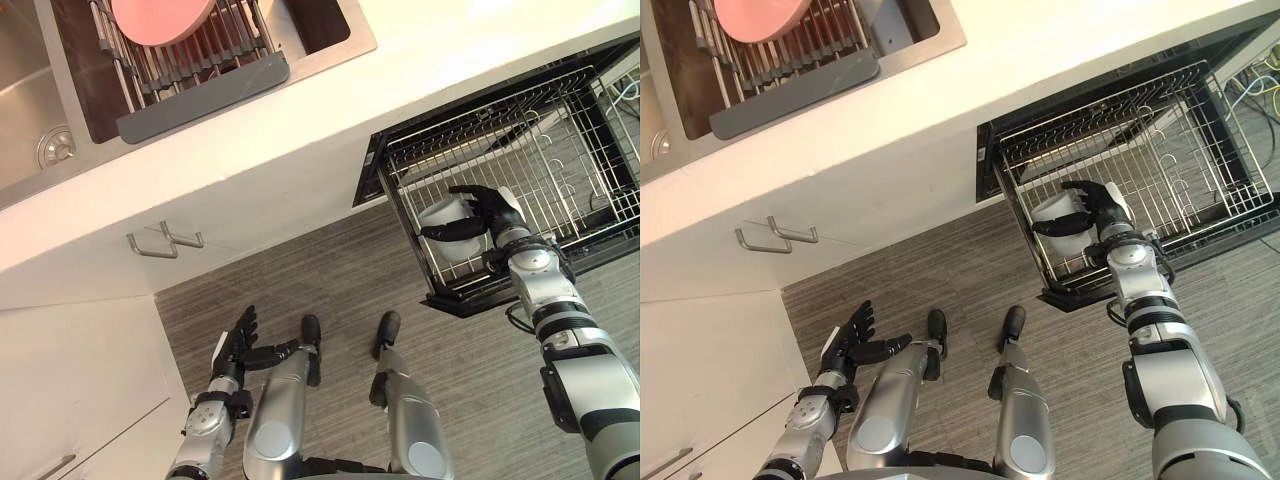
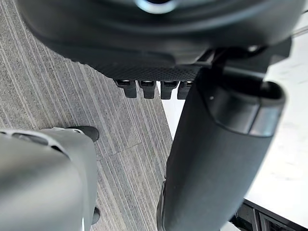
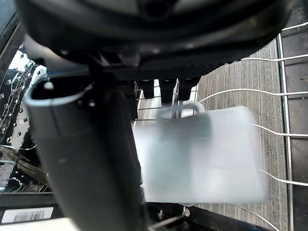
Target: Walk over to the sink, pick up the cup, carry it to the dishwasher, place the cup inside the dishwasher, then close the dishwasher door
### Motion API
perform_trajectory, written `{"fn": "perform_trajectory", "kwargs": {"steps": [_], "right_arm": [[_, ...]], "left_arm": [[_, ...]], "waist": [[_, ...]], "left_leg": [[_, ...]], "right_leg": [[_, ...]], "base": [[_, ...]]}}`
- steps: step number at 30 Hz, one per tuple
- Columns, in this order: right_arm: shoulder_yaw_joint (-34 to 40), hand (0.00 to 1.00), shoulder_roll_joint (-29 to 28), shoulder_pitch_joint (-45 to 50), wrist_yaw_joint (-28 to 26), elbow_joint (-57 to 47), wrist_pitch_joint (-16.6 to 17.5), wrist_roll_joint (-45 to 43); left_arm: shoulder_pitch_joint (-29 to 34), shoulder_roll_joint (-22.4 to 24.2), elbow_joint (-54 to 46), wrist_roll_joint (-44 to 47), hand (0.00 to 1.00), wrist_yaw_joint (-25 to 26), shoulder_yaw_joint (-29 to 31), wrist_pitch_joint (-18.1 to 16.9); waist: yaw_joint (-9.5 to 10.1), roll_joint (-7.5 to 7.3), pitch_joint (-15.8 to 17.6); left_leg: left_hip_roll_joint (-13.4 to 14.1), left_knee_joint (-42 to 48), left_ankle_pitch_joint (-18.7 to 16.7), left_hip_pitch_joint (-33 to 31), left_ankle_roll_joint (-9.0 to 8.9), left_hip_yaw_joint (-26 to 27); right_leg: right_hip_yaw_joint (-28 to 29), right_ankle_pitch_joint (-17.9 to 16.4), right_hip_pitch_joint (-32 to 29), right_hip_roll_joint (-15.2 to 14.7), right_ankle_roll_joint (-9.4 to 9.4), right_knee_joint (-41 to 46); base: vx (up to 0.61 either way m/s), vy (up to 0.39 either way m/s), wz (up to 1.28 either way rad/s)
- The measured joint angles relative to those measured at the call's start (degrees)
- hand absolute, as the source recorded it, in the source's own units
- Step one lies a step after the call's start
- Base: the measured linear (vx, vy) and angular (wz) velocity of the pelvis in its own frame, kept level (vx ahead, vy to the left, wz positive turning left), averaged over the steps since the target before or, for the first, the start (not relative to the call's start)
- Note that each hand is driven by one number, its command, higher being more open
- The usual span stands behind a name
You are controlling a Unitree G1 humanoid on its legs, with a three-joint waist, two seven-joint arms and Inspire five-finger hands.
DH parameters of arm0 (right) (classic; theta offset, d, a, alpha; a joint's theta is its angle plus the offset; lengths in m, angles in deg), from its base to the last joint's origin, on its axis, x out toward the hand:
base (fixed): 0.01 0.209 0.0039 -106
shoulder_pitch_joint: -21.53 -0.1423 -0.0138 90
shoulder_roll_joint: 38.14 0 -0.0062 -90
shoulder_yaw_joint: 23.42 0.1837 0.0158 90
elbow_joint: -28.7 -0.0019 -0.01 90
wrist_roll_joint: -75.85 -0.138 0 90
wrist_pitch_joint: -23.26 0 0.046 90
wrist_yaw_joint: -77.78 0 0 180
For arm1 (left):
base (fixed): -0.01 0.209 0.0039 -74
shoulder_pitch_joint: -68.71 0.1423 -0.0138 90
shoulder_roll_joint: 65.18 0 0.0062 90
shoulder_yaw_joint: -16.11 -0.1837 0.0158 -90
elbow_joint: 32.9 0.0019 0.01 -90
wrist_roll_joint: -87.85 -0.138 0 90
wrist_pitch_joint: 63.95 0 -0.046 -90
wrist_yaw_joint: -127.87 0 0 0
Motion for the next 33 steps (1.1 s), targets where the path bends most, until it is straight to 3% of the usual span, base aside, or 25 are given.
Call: {"fn": "perform_trajectory", "kwargs": {"steps": [5, 9, 12, 16, 17, 21, 28, 33], "right_arm": [[0.9, 1.00, -0.1, 0.5, 1.3, -1.2, 0.6, -0.3], [4.9, 1.00, -0.8, 6.1, 2.4, -12.0, 2.7, -0.8], [7.6, 1.00, -3.7, 13.2, 3.3, -23.9, 4.2, -1.5], [8.7, 1.00, -10.7, 24.1, 3.9, -36.0, 5.2, -3.4], [8.7, 1.00, -14.7, 30.8, 4.2, -41.2, 5.9, -3.3], [8.6, 1.00, -21.0, 40.4, 3.9, -48.6, 8.2, -3.3], [8.4, 1.00, -26.7, 48.8, 0.8, -54.6, 14.4, -3.2], [8.3, 1.00, -28.3, 50.8, -0.7, -54.8, 17.0, -3.2]], "left_arm": [[0.0, 0.8, -0.1, 0.0, 1.00, 0.1, -0.2, 0.0], [0.2, 1.4, -0.2, -0.1, 1.00, 0.1, -0.2, 0.1], [0.5, 2.0, 0.5, -0.3, 1.00, 0.1, 0.5, 0.2], [1.4, 4.1, 3.1, -1.5, 1.00, 0.1, 1.8, 0.4], [2.7, 4.8, 3.5, -2.8, 1.00, 0.1, 2.0, 0.4], [5.2, 5.4, 4.3, -3.7, 1.00, 0.2, 2.2, 0.3], [9.0, 5.0, 7.5, -5.8, 1.00, 0.8, 2.6, 0.2], [10.1, 5.2, 9.3, -5.7, 1.00, 1.2, 3.6, 0.2]], "waist": [[-0.17, 0.01, 0.0], [-0.73, -0.01, -0.1], [-1.95, -0.43, -0.9], [-3.51, -0.70, -4.6], [-3.99, -1.18, -7.2], [-4.77, -2.35, -12.2], [-5.49, -2.91, -18.4], [-5.75, -2.83, -20.1]], "left_leg": [[0.1, -0.6, 0.1, 1.2, -0.18, 0.1], [0.2, -2.3, 0.4, 4.0, -0.62, 0.3], [0.1, -4.2, 0.9, 5.9, -1.26, 0.1], [-0.2, -6.9, 1.3, 8.5, -1.71, 0.1], [-0.3, -8.6, 1.7, 10.5, -1.88, 0.3], [-0.8, -11.5, 2.4, 14.0, -1.99, 1.2], [-1.6, -17.0, 3.8, 20.1, -2.74, 2.1], [-1.6, -18.9, 4.3, 23.4, -2.93, 2.0]], "right_leg": [[-0.3, -0.4, 0.8, 0.2, -0.57, -0.1], [-0.6, -0.9, 3.1, 0.4, -0.91, -0.6], [-0.7, -0.3, 4.9, 0.7, -0.07, -2.0], [-1.0, -0.3, 6.7, 1.1, -0.04, -2.9], [-0.9, -0.3, 8.4, 1.1, 0.05, -3.9], [-0.2, -1.0, 10.3, 0.8, 0.49, -4.0], [0.5, -2.4, 13.7, 0.2, 1.20, -4.3], [0.5, -2.7, 16.2, 0.4, 0.82, -4.3]], "base": [[0.00, 0.003, -0.01], [0.03, 0.007, -0.02], [0.06, -0.007, 0.02], [0.09, -0.002, -0.01], [0.08, 0.008, -0.02], [0.05, 0.020, -0.09], [-0.01, 0.013, -0.06], [0.01, 0.001, 0.00]]}}
